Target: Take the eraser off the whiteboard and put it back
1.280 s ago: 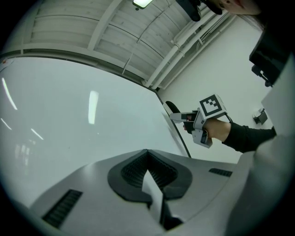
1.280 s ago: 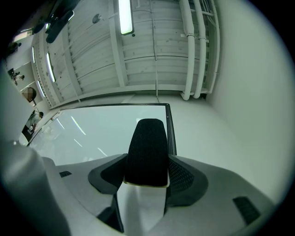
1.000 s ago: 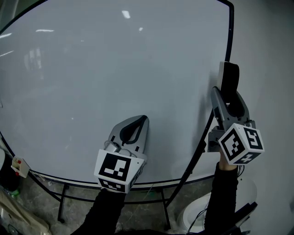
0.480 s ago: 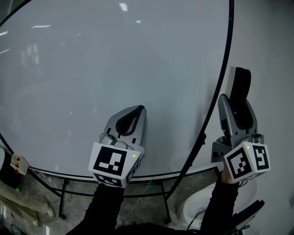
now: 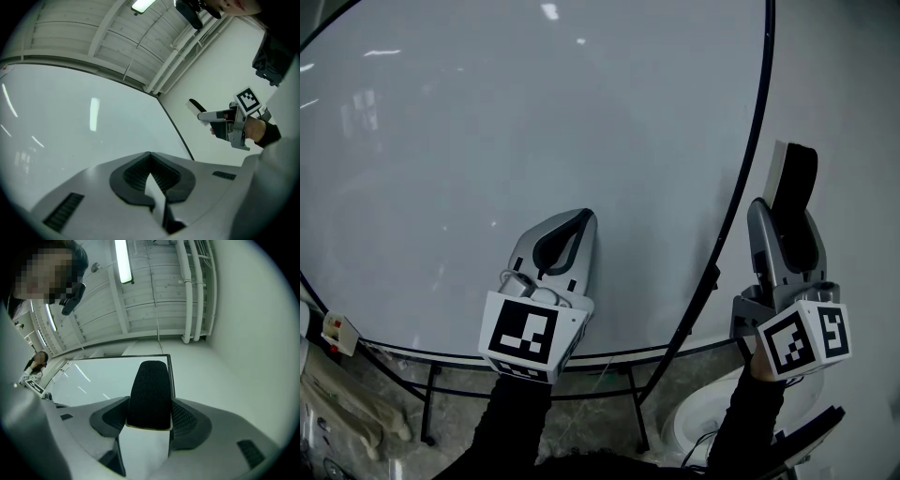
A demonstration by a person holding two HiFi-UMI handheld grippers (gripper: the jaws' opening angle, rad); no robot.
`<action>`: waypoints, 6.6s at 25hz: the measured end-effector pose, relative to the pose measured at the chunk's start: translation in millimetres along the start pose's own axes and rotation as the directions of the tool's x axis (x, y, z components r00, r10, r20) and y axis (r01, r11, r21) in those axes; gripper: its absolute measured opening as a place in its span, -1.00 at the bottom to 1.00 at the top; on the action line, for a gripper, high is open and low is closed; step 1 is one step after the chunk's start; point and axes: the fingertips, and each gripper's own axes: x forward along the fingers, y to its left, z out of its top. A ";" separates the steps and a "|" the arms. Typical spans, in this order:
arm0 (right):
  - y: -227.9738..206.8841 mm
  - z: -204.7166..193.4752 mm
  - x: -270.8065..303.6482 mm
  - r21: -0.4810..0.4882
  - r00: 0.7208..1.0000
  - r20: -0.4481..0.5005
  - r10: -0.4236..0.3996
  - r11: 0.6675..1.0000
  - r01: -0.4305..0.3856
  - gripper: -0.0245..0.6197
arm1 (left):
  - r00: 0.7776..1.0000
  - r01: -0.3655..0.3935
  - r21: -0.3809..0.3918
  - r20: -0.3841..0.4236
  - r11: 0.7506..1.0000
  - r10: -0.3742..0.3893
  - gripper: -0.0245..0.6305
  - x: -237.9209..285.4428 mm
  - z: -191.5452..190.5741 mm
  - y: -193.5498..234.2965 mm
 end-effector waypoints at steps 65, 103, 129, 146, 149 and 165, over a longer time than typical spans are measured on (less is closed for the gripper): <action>10.0 -240.2 -114.7 0.151 0.939 -0.338 0.060 0.988 -0.009 -0.07 | 0.997 0.028 -0.067 -0.064 0.997 -0.032 -0.91 -10.9 -54.7 -3.9; 16.0 -438.9 -187.0 0.236 0.717 -0.688 0.109 0.968 0.079 -0.07 | 0.976 0.100 -0.139 -0.178 0.985 -0.125 -0.91 -25.3 -142.9 -58.8; 20.5 -495.9 -172.7 0.146 0.586 -0.807 0.073 0.986 0.080 -0.07 | 0.975 0.031 -0.103 -0.214 0.994 -0.053 -0.91 -41.0 -149.3 -33.6; 23.6 -488.5 -167.7 0.177 0.599 -0.797 0.081 0.979 0.104 -0.06 | 0.976 0.033 -0.108 -0.213 0.994 -0.056 -0.91 -43.5 -147.4 -35.2; 25.0 -482.5 -168.5 0.172 0.604 -0.793 0.081 0.981 0.094 -0.06 | 0.976 0.037 -0.114 -0.210 0.993 -0.061 -0.91 -44.6 -147.3 -36.8; 25.8 -406.4 -170.1 0.128 0.675 -0.735 0.062 0.991 0.049 -0.07 | 0.975 0.075 -0.145 -0.195 0.987 -0.103 -0.91 -46.0 -151.2 -55.1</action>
